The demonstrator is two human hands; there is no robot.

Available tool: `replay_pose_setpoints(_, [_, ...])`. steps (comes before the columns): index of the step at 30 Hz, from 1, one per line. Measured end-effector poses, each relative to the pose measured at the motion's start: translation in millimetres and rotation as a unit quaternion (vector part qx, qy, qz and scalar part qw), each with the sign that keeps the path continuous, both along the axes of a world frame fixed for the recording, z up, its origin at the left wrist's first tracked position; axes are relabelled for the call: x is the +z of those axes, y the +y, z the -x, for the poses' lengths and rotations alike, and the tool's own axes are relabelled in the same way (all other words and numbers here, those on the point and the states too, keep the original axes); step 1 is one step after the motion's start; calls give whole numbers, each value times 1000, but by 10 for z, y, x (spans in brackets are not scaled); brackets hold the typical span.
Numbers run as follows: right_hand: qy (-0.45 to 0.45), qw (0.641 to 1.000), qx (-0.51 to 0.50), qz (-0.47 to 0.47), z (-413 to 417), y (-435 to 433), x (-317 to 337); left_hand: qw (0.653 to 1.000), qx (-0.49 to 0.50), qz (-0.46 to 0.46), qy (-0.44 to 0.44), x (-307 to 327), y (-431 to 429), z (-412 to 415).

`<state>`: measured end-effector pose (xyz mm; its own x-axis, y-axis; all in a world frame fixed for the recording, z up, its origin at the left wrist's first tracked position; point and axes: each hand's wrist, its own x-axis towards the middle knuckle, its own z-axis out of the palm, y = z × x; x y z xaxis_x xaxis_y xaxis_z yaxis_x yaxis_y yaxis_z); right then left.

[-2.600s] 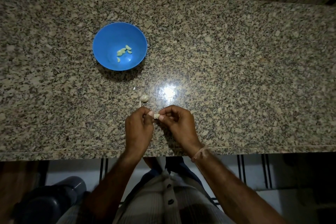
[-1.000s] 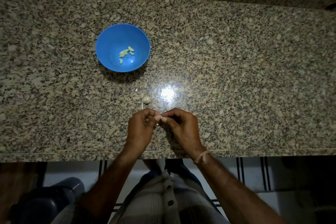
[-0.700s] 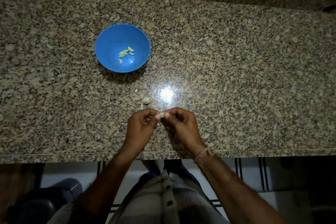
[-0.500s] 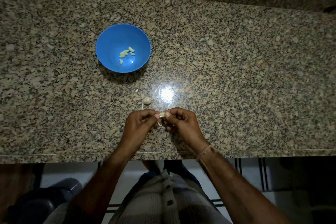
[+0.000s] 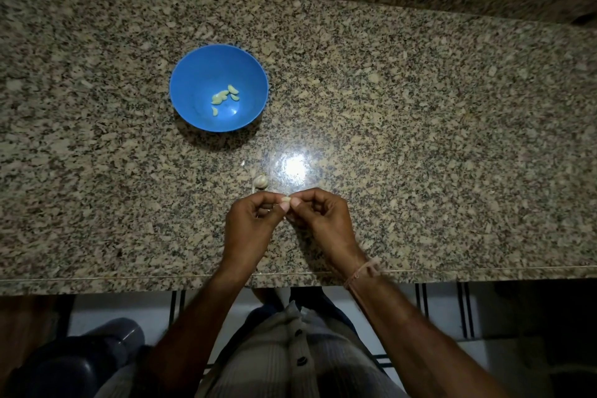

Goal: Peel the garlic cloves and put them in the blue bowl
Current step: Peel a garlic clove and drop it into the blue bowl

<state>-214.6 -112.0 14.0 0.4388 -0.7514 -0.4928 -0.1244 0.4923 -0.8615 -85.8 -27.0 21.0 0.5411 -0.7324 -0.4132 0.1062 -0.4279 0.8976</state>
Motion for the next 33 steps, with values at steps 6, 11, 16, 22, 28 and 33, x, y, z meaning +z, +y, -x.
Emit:
replay_pose_setpoints(6, [5, 998, -6, -64, -43, 7, 30, 999, -9, -17, -26, -17, 23, -52])
replay_pose_setpoints(11, [2, 985, 6, -174, -50, -84, 90, 999, -17, -16, -41, 8, 21, -50])
replay_pose_setpoints(16, [-1, 986, 20, -167, -24, -112, 140, 995, -10, -50, -84, 0, -15, -44])
replay_pose_setpoints(22, [46, 999, 17, -2, 33, -67, 71, 999, -28, -26, -39, 76, -22, -36])
replay_pose_setpoints(28, [53, 996, 35, 61, 36, -28, 53, 999, -34, -8, 28, 52, -15, -9])
replay_pose_setpoints(33, [42, 999, 12, 11, 53, -11, 73, 999, -42, -18, -25, 13, -5, 1])
